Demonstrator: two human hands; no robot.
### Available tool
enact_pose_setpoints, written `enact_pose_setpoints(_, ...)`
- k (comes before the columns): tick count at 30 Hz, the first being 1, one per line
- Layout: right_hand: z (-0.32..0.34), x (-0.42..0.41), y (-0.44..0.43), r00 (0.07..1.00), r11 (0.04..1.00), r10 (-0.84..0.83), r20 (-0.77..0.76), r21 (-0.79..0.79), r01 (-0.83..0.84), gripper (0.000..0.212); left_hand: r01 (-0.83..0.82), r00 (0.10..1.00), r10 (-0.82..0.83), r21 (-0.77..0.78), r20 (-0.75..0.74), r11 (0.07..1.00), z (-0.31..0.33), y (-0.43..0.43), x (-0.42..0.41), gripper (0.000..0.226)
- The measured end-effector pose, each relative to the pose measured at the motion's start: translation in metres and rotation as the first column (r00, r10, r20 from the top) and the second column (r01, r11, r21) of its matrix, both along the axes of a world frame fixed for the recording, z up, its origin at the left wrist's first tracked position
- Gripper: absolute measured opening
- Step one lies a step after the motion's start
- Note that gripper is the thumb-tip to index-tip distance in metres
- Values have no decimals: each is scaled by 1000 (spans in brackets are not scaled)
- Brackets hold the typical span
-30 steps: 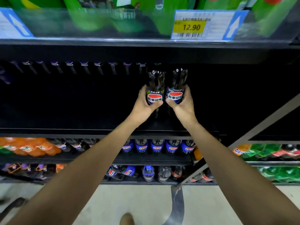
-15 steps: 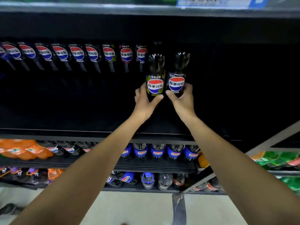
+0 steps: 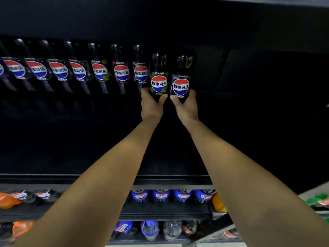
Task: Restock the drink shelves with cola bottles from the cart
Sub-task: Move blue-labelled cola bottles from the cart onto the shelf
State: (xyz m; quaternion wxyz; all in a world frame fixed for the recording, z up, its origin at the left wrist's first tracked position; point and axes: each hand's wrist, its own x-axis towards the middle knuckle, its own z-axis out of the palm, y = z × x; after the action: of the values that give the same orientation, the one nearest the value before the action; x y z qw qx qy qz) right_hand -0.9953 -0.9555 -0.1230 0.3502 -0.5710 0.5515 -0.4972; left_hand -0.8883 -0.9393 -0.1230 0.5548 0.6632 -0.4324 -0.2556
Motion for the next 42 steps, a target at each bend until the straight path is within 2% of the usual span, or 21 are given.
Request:
enact_pose_setpoints(3,0,3,-14,996,999,-46,-75,4,46,67,-101,993,95,74,71,992,2,-18,-6,59)
enact_pose_setpoints(6,-2,4,-25,994,998,-65,-88,12,67,71,-97,992,88,104,85,990,2,-28,-4,60)
enact_pose_setpoints(10,-6,5,-34,996,998,-60,-64,-12,59,70,-117,986,110,51,126,992,-4,-32,-2,62)
enact_pose_setpoints(15,-11,7,-45,998,998,-50,-48,-24,49,70,-219,947,217,-17,237,976,-14,-36,-3,66)
enact_pose_setpoints(19,-16,9,-49,998,997,-61,-35,-52,59,70,-257,937,260,-43,233,965,-15,-38,-8,66)
enact_pose_setpoints(23,-20,8,-50,996,997,-56,-66,-63,52,66,-249,940,253,-49,227,967,-15,-37,-9,54)
enact_pose_setpoints(28,-18,8,-49,996,997,-74,55,2,74,60,-223,958,230,-61,173,973,-12,-35,-10,50)
enact_pose_setpoints(35,-21,8,-53,988,988,-148,-37,-59,145,60,-185,959,199,-87,202,979,-17,-39,-6,45)
enact_pose_setpoints(42,-22,9,-57,973,976,-216,-84,-36,214,55,-212,950,227,-91,213,973,-18,-41,-2,45)
